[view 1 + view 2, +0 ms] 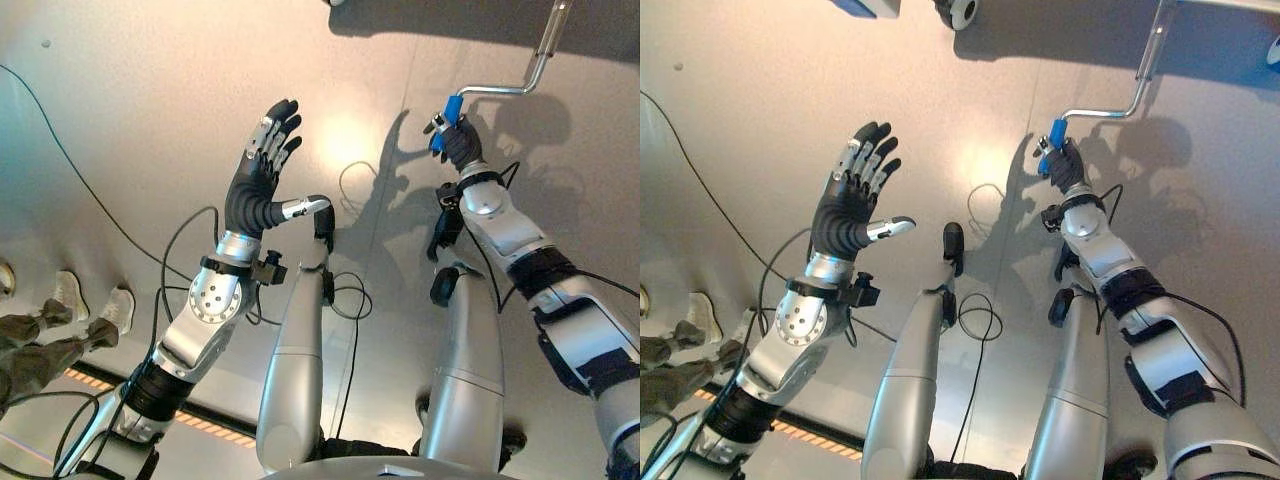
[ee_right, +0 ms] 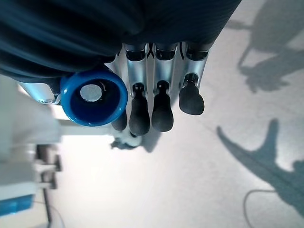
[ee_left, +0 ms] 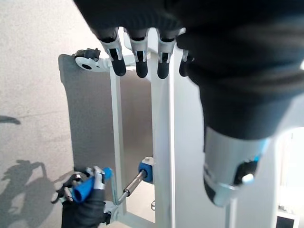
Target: Raise the hospital bed
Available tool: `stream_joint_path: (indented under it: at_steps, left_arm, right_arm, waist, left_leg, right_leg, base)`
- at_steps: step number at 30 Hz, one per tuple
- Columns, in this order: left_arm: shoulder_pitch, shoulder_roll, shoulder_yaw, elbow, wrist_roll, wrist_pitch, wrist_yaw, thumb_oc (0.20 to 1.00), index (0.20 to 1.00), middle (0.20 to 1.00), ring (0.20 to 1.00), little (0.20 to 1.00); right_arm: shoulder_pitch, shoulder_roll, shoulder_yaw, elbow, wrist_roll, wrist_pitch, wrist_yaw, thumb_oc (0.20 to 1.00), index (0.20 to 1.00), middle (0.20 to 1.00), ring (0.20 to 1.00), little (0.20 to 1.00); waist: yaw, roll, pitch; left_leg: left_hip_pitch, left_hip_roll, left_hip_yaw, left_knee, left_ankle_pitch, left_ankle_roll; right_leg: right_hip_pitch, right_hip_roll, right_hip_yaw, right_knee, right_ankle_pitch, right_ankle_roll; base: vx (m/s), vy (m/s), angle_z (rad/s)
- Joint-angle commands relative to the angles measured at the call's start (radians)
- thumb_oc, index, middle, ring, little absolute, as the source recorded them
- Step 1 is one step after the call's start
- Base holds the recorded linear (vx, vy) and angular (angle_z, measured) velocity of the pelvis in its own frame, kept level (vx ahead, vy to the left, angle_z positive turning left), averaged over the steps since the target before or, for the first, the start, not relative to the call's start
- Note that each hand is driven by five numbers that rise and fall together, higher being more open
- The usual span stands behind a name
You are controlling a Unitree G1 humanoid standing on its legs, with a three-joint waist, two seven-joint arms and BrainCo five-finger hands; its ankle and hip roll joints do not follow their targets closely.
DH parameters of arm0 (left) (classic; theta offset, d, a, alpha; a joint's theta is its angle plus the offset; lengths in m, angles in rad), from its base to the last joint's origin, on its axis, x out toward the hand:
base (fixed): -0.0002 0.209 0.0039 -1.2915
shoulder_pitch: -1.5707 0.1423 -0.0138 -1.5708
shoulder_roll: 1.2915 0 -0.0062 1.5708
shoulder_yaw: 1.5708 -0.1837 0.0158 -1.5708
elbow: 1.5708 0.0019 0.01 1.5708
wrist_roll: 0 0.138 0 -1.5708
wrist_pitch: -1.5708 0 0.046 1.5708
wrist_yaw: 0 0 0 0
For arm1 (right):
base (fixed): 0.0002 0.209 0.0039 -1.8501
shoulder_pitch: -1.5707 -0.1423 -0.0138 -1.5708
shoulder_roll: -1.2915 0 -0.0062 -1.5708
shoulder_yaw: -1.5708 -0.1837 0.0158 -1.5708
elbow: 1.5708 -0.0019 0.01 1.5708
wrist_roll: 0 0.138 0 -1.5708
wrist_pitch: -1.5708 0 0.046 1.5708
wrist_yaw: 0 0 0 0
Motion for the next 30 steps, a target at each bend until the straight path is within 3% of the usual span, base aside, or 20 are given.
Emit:
stream_joint_path:
  at_steps: [1, 6, 13, 30]
  left_arm:
    - [0.039, 0.089, 0.021, -0.139, 0.015, -0.075, -0.03, 1.0, 1.0, 1.0, 1.0, 1.0]
    - [0.066, 0.12, 0.045, -0.155, 0.002, -0.081, -0.053, 1.0, 1.0, 1.0, 1.0, 1.0]
    - [0.121, 0.144, 0.094, -0.183, -0.001, -0.081, -0.07, 1.0, 1.0, 1.0, 1.0, 1.0]
    - [0.182, 0.121, 0.195, -0.221, -0.014, -0.087, -0.062, 1.0, 1.0, 1.0, 1.0, 1.0]
  right_arm:
    - [-0.069, 0.059, 0.018, -0.259, -0.012, -0.2, 0.044, 0.2, 0.2, 0.2, 0.2, 0.2]
    - [0.004, -0.019, -0.083, -0.383, 0.077, -0.25, 0.04, 0.2, 0.2, 0.2, 0.2, 0.2]
    - [0.178, -0.018, -0.248, -0.48, 0.265, -0.325, 0.066, 0.2, 0.2, 0.2, 0.2, 0.2]
    - [0.328, -0.019, -0.481, -0.504, 0.268, -0.387, -0.04, 0.2, 0.2, 0.2, 0.2, 0.2]
  waist:
    - [-0.003, -0.044, 0.006]
    - [-0.029, -0.076, 0.006]
    - [-0.058, -0.11, 0.006]
    - [-0.093, -0.158, 0.006]
  left_leg:
    - [0.012, -0.067, 0.025, -0.088, 0.052, 0.079]
    - [0.06, -0.055, 0.04, -0.128, 0.06, 0.08]
    - [0.097, -0.05, 0.048, -0.15, 0.061, 0.079]
    - [0.109, -0.041, 0.054, -0.137, 0.044, 0.083]
  right_leg:
    - [0.113, -0.012, 0.031, -0.069, -0.005, 0.094]
    - [0.161, 0.002, 0.034, -0.14, 0.028, 0.105]
    - [0.204, 0.008, 0.037, -0.195, 0.051, 0.109]
    - [0.221, 0.016, 0.049, -0.207, 0.047, 0.108]
  base:
    - [-0.08, 0.017, -0.04]
    - [-0.03, -0.004, -0.1]
    - [0.0, -0.01, -0.06]
    - [0.0, -0.007, -0.02]
